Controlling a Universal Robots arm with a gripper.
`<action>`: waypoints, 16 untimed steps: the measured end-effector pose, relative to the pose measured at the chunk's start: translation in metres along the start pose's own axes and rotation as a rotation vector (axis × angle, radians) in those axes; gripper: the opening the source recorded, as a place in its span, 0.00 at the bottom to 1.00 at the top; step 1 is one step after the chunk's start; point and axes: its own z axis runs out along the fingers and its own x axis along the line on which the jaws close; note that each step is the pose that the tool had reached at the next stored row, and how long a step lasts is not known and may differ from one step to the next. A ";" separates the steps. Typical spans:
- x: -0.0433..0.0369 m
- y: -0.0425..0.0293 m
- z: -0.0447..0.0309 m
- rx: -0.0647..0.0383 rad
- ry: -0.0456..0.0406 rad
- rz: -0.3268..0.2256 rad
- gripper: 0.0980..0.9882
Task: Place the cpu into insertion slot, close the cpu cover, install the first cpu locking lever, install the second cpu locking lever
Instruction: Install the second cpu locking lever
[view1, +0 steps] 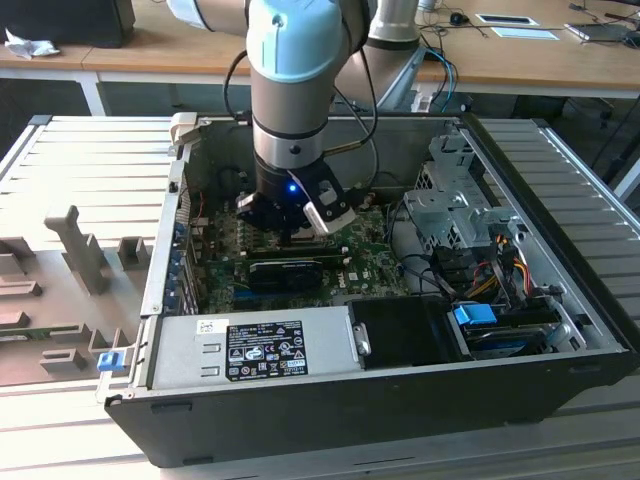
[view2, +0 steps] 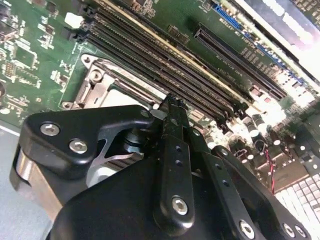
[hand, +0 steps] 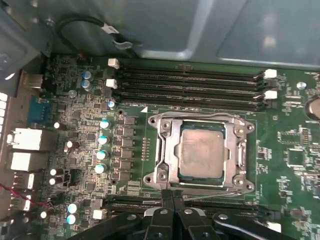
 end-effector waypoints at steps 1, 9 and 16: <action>0.0006 -0.0002 0.0018 -0.001 0.0001 -0.001 0.01; 0.0154 -0.0062 0.0105 -0.074 -0.0061 -0.002 0.01; 0.0160 -0.0075 0.0155 -0.106 -0.0086 -0.004 0.01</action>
